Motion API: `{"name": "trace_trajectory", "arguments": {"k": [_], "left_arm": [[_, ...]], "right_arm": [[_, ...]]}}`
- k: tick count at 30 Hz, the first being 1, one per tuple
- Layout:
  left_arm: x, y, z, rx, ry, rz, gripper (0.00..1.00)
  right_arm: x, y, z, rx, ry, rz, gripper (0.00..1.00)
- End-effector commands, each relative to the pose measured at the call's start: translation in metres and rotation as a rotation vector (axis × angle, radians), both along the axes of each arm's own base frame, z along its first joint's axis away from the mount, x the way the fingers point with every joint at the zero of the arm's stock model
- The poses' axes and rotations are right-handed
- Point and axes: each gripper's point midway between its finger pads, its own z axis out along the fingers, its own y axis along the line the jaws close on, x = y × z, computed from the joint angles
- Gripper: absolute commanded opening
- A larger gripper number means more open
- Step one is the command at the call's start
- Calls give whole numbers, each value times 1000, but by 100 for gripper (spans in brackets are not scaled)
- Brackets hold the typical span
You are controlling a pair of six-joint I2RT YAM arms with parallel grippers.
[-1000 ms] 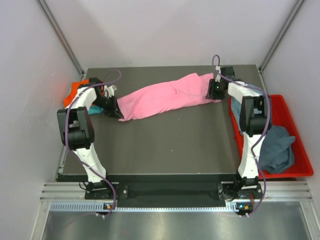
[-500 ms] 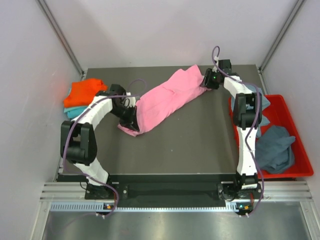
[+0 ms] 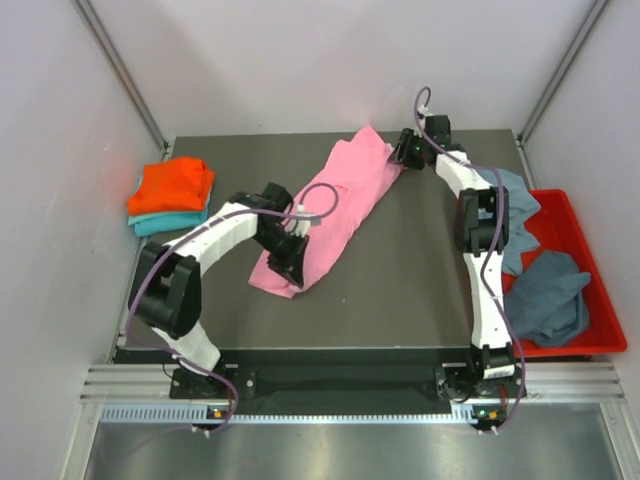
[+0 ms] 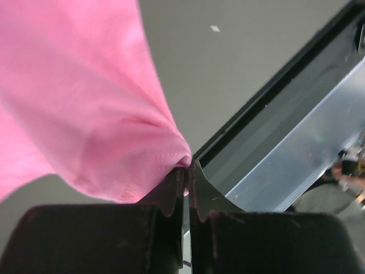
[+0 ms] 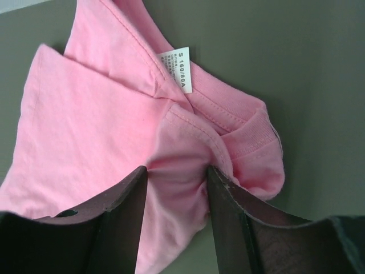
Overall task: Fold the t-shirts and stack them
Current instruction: Fold the tshirt
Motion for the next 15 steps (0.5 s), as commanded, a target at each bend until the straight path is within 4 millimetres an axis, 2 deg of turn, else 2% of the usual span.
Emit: {"name": "trace_trajectory", "arguments": {"k": [1,4,5,7,14,15], "left_arm": [[-14,-35,7,-39,-13,-148,0],[-27,-62,4,-43,-6,-241,0],[-32,-75,7,-52,-17,-282,0],[-34,-87,1,-50,-4,-313,0],[-44,-142,-5,-73,3,-423,0],[-44,-146,-12,-64,11,-433,0]], "right_arm": [[12,31,12,45,-65,30,47],[15,40,9,56,-74,36,47],[19,41,13,66,-87,33,48],[22,45,10,72,-93,31,48],[38,51,24,90,-170,23,48],[39,52,22,92,-171,25,48]]}}
